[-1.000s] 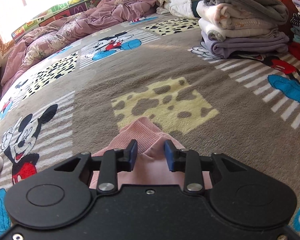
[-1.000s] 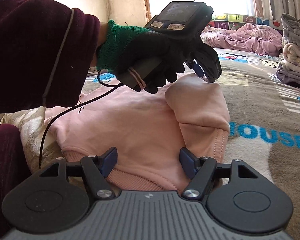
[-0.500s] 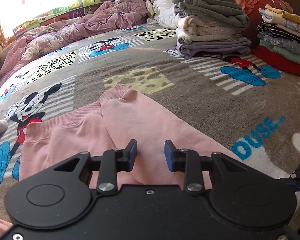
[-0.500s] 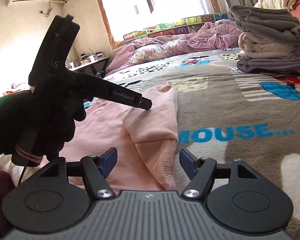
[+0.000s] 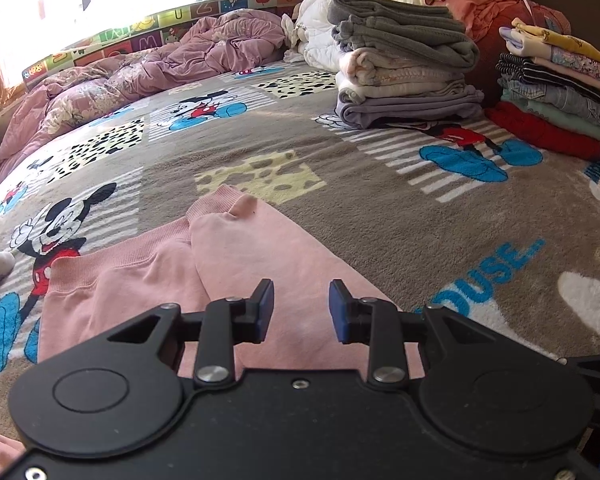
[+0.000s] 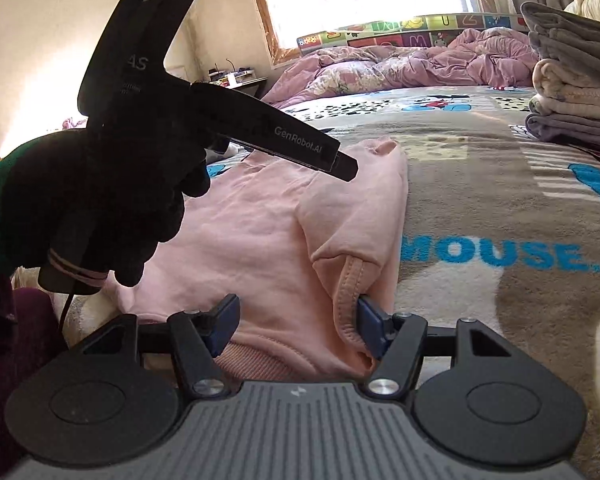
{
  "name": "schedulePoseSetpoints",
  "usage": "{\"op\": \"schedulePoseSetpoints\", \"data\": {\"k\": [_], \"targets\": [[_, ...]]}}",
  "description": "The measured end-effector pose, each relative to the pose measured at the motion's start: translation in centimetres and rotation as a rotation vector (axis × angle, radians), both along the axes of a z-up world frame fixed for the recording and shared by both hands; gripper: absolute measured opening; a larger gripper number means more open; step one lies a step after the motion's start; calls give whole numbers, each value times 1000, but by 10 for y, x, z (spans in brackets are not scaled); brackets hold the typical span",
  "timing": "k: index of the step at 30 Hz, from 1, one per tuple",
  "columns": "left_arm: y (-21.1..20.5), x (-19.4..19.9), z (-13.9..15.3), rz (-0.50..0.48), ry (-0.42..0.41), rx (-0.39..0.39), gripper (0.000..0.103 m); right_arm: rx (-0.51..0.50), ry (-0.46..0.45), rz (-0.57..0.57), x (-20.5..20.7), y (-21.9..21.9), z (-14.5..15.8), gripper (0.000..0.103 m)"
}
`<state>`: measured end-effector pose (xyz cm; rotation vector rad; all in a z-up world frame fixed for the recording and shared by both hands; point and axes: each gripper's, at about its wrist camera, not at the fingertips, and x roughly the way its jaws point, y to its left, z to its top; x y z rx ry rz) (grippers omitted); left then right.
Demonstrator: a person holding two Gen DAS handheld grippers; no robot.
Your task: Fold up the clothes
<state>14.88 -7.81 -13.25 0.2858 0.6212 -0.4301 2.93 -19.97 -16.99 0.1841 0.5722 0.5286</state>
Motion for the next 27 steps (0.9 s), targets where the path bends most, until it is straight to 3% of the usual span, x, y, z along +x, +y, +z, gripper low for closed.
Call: {"op": "schedulePoseSetpoints", "data": {"k": [3,6,16,21,27], "targets": [[-4,4,-21,18,38,86,31,25,30,-2,0,-7,0,64],[2,2,-27,27,42,68,32,-5,-2,-9,-4,-7,4,64],[16,0,-8,60,29,-14,34,-122,-139,-36,-15,-2,16,64],[18,0,-2,66,27,-41,33,-55,-33,-22,-1,-1,6,63],[12,-2,-10,45,43,-36,33,-59,-15,20,-10,-2,6,62]]}}
